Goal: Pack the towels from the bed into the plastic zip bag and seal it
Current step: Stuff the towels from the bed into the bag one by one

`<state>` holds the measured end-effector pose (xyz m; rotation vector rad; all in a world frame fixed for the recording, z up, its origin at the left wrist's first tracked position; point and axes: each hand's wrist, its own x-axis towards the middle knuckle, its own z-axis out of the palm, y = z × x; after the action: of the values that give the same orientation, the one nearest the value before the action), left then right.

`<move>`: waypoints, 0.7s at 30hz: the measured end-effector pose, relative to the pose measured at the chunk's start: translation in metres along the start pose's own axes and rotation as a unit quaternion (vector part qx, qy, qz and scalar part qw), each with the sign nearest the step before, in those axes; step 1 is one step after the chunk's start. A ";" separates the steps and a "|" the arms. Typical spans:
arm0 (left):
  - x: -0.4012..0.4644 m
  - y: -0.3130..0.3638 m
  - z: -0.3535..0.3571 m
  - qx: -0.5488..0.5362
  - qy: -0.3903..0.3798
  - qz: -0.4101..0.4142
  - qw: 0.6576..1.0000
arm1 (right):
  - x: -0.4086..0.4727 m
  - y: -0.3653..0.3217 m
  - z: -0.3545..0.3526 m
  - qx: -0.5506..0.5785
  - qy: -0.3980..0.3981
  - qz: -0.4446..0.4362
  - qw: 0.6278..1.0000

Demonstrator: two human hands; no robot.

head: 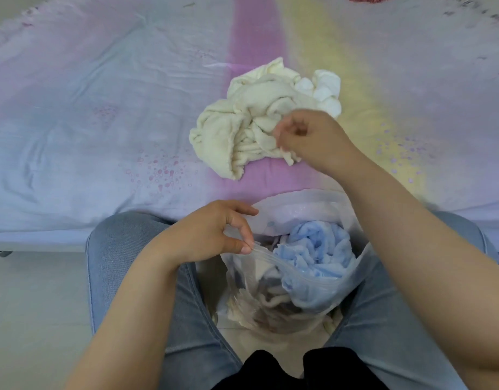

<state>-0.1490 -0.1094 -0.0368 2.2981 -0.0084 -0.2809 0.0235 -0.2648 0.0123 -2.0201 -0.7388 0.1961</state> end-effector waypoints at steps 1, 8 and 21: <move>0.000 0.000 0.000 -0.003 -0.002 -0.003 1.000 | 0.008 -0.003 0.001 -0.017 0.075 -0.035 0.996; 0.000 0.003 -0.003 -0.009 0.013 0.000 1.000 | 0.039 0.023 0.026 -0.083 -0.026 -0.056 0.995; 0.058 0.043 -0.027 0.110 0.287 0.096 0.947 | 0.097 0.074 -0.040 -0.120 0.167 0.041 0.978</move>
<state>-0.0828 -0.1242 0.0009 2.4961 0.0347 0.5184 0.1493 -0.2659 -0.0128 -2.2388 -0.4832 -0.1914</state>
